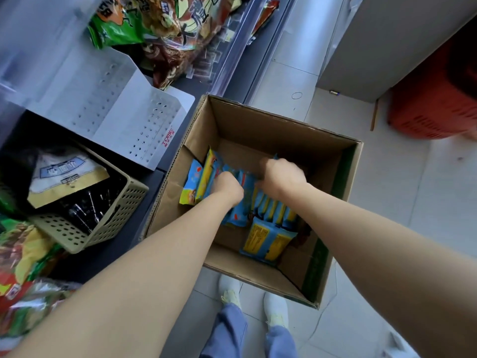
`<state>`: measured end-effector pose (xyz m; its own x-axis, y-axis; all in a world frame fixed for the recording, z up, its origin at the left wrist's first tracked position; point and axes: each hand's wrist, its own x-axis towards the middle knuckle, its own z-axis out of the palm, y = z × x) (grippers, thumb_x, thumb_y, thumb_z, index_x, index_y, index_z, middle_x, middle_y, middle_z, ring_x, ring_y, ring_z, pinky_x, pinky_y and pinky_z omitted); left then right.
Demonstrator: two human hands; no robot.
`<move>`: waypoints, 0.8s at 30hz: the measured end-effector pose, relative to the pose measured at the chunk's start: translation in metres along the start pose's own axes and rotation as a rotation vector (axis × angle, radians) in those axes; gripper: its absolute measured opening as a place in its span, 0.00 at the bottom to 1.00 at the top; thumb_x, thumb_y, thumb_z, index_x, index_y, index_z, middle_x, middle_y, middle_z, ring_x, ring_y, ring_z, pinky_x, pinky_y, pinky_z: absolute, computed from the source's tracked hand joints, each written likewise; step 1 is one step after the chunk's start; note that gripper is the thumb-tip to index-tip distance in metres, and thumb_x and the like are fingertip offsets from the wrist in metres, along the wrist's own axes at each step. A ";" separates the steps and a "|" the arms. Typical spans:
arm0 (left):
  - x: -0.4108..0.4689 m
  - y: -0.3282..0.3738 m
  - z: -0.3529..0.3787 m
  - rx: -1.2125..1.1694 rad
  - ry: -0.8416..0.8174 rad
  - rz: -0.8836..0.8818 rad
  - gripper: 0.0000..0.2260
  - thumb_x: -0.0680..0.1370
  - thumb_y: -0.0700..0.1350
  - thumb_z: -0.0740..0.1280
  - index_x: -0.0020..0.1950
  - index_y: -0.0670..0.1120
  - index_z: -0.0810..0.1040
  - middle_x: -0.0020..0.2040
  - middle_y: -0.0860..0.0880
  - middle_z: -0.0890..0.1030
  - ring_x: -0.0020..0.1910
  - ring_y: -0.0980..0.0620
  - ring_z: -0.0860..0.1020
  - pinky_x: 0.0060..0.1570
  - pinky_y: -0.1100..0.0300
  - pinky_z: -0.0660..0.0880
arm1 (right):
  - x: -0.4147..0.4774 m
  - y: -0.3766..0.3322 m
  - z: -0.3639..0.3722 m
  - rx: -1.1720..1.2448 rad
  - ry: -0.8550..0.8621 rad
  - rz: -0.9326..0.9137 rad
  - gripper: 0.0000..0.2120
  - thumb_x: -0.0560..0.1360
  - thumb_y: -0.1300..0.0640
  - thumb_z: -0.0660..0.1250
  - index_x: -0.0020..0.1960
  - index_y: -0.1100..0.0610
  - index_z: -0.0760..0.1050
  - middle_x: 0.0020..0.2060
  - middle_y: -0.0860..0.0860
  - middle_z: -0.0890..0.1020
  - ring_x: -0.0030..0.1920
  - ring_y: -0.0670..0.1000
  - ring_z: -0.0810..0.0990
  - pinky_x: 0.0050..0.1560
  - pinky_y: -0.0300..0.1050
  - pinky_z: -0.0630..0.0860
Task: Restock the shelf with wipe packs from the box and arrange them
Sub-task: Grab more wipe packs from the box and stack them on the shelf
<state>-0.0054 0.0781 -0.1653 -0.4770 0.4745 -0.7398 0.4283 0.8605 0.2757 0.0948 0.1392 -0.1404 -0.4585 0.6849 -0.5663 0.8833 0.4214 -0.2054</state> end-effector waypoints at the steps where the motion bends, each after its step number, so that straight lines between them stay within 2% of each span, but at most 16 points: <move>1: -0.001 0.000 0.002 -0.006 0.008 -0.007 0.18 0.77 0.39 0.67 0.66 0.37 0.71 0.62 0.41 0.76 0.60 0.42 0.76 0.51 0.55 0.74 | 0.000 -0.001 0.001 0.036 0.003 0.029 0.17 0.75 0.55 0.65 0.63 0.55 0.71 0.55 0.57 0.78 0.55 0.60 0.78 0.44 0.47 0.72; 3: -0.005 0.000 0.002 -0.011 0.022 -0.014 0.21 0.77 0.39 0.68 0.68 0.38 0.69 0.65 0.41 0.75 0.62 0.42 0.75 0.54 0.55 0.74 | 0.001 -0.005 0.002 0.147 -0.018 0.114 0.18 0.74 0.60 0.63 0.64 0.55 0.71 0.56 0.57 0.78 0.56 0.60 0.78 0.46 0.47 0.74; 5: -0.009 -0.002 -0.002 0.007 0.047 -0.014 0.21 0.77 0.39 0.67 0.69 0.39 0.69 0.64 0.42 0.75 0.62 0.42 0.75 0.53 0.55 0.74 | 0.003 -0.010 0.001 0.194 -0.070 0.179 0.19 0.74 0.60 0.62 0.65 0.56 0.71 0.59 0.57 0.77 0.58 0.60 0.77 0.49 0.48 0.75; 7: -0.014 -0.005 -0.011 0.029 0.098 0.005 0.17 0.76 0.39 0.67 0.65 0.40 0.72 0.62 0.42 0.77 0.60 0.42 0.76 0.49 0.55 0.73 | 0.005 -0.013 0.002 0.152 -0.086 0.194 0.18 0.75 0.58 0.61 0.64 0.59 0.71 0.60 0.58 0.76 0.59 0.59 0.76 0.52 0.47 0.75; 10: -0.021 -0.007 -0.028 -0.011 0.159 0.060 0.10 0.76 0.38 0.65 0.56 0.42 0.73 0.58 0.43 0.77 0.55 0.42 0.76 0.50 0.53 0.74 | 0.002 -0.018 0.004 0.079 0.004 0.167 0.16 0.75 0.57 0.63 0.61 0.59 0.74 0.59 0.57 0.77 0.60 0.59 0.77 0.52 0.46 0.75; 12: -0.030 -0.005 -0.041 -0.049 0.183 0.112 0.05 0.76 0.39 0.65 0.50 0.43 0.71 0.56 0.44 0.78 0.52 0.44 0.76 0.51 0.52 0.75 | -0.004 -0.021 0.002 0.103 0.074 0.158 0.13 0.74 0.57 0.64 0.57 0.59 0.76 0.56 0.58 0.80 0.57 0.60 0.78 0.50 0.47 0.75; 14: -0.042 -0.002 -0.054 -0.091 0.213 0.148 0.05 0.76 0.40 0.66 0.48 0.44 0.70 0.55 0.44 0.79 0.52 0.44 0.78 0.51 0.52 0.76 | -0.013 -0.024 -0.006 0.162 0.133 0.129 0.10 0.74 0.58 0.63 0.54 0.57 0.77 0.53 0.58 0.80 0.55 0.62 0.78 0.48 0.48 0.74; 16: -0.057 0.001 -0.066 -0.148 0.248 0.165 0.04 0.76 0.41 0.65 0.49 0.42 0.72 0.55 0.43 0.79 0.53 0.44 0.79 0.51 0.52 0.77 | -0.025 -0.025 -0.021 0.214 0.178 0.088 0.09 0.73 0.60 0.60 0.50 0.55 0.75 0.48 0.57 0.81 0.51 0.62 0.79 0.47 0.48 0.74; 19: -0.085 0.006 -0.089 -0.261 0.304 0.160 0.09 0.77 0.41 0.65 0.56 0.41 0.74 0.57 0.44 0.79 0.53 0.44 0.79 0.51 0.52 0.78 | -0.049 -0.021 -0.055 0.346 0.201 0.043 0.09 0.72 0.62 0.56 0.47 0.52 0.72 0.38 0.52 0.79 0.39 0.60 0.83 0.42 0.50 0.79; 20: -0.096 0.008 -0.098 -0.290 0.323 0.166 0.10 0.77 0.41 0.64 0.57 0.41 0.74 0.56 0.44 0.79 0.53 0.44 0.79 0.49 0.54 0.77 | -0.059 -0.020 -0.068 0.404 0.203 0.031 0.09 0.73 0.61 0.56 0.49 0.50 0.71 0.36 0.51 0.78 0.34 0.59 0.83 0.40 0.50 0.79; 22: -0.122 0.015 -0.117 -0.322 0.359 0.186 0.09 0.77 0.40 0.64 0.56 0.40 0.74 0.52 0.45 0.78 0.50 0.44 0.78 0.44 0.56 0.72 | -0.082 -0.018 -0.096 0.493 0.210 -0.009 0.17 0.74 0.61 0.58 0.59 0.47 0.69 0.38 0.52 0.77 0.29 0.58 0.81 0.33 0.47 0.78; 24: -0.152 0.022 -0.137 -0.371 0.391 0.200 0.03 0.77 0.39 0.63 0.48 0.41 0.73 0.46 0.45 0.75 0.45 0.44 0.75 0.42 0.56 0.69 | -0.107 -0.020 -0.124 0.562 0.204 -0.050 0.28 0.74 0.62 0.60 0.70 0.45 0.58 0.41 0.55 0.78 0.30 0.58 0.79 0.27 0.46 0.76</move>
<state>-0.0287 0.0509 0.0371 -0.6929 0.6070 -0.3892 0.2747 0.7213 0.6359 0.1139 0.1312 0.0236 -0.4607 0.7965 -0.3917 0.7513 0.1150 -0.6499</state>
